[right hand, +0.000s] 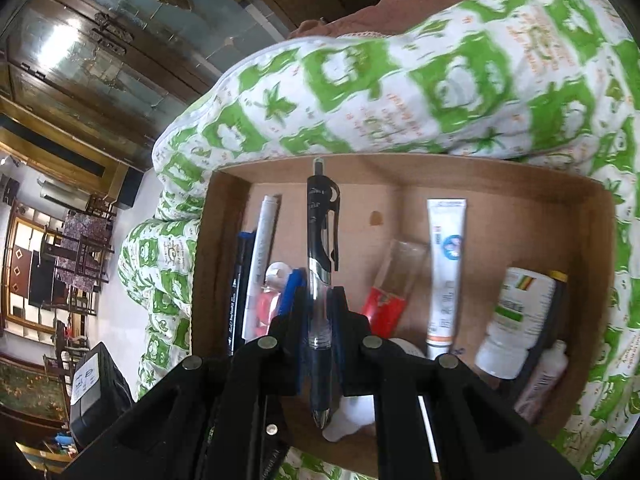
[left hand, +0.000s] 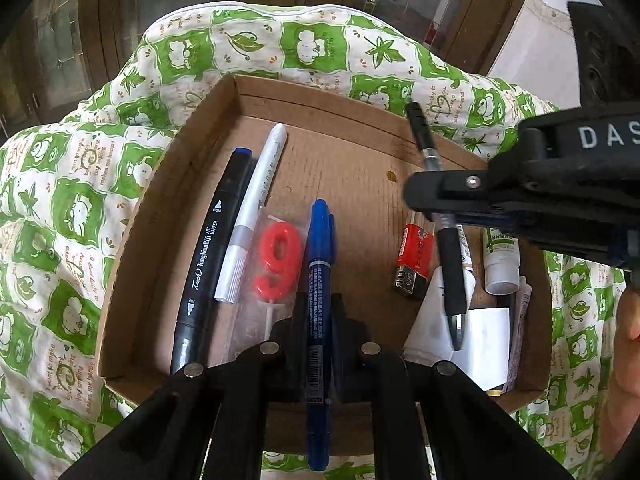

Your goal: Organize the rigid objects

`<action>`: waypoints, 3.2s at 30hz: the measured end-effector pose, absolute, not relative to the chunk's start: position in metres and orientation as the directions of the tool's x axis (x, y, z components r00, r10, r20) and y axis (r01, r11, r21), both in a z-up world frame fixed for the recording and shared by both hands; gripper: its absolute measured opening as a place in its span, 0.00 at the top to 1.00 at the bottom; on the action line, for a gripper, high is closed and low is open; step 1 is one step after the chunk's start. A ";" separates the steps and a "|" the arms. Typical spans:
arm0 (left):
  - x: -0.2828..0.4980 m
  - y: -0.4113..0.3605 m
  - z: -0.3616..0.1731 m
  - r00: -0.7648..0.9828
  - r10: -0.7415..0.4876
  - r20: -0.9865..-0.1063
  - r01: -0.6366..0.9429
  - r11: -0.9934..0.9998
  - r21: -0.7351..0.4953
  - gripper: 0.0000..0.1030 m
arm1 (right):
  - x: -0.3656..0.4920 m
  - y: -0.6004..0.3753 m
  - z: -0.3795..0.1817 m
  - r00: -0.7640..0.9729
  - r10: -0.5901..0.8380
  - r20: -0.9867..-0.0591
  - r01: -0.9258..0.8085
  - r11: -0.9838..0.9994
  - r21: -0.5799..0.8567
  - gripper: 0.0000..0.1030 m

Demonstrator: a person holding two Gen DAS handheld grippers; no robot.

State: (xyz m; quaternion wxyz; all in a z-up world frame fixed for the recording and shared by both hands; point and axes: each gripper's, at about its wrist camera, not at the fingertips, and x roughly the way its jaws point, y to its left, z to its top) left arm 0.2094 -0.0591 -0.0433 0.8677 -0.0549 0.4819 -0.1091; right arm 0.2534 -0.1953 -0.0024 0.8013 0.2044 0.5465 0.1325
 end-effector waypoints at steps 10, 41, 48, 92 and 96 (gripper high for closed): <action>0.208 -0.058 -0.043 0.513 -0.245 -0.823 0.137 0.970 -0.203 0.92 | 0.257 -0.185 -0.007 0.363 0.432 -0.826 0.012 0.884 0.468 0.90; 0.208 -0.059 -0.044 0.513 -0.234 -0.826 0.137 0.972 -0.191 0.92 | 0.276 -0.188 -0.040 0.340 0.366 -0.866 0.034 0.916 0.400 0.90; 0.211 -0.059 -0.044 0.514 -0.226 -0.827 0.136 0.974 -0.181 0.92 | 0.278 -0.187 -0.039 0.336 0.346 -0.876 0.026 0.926 0.377 0.90; 0.114 -0.054 0.019 0.673 -0.115 -0.730 0.143 0.989 -0.024 0.07 | 0.138 -0.259 0.015 0.499 0.326 -0.803 0.119 0.892 0.436 0.04; 0.095 -0.050 0.032 0.712 -0.086 -0.697 0.135 0.991 0.017 0.04 | 0.112 -0.252 0.027 0.539 0.286 -0.793 0.099 0.913 0.397 0.00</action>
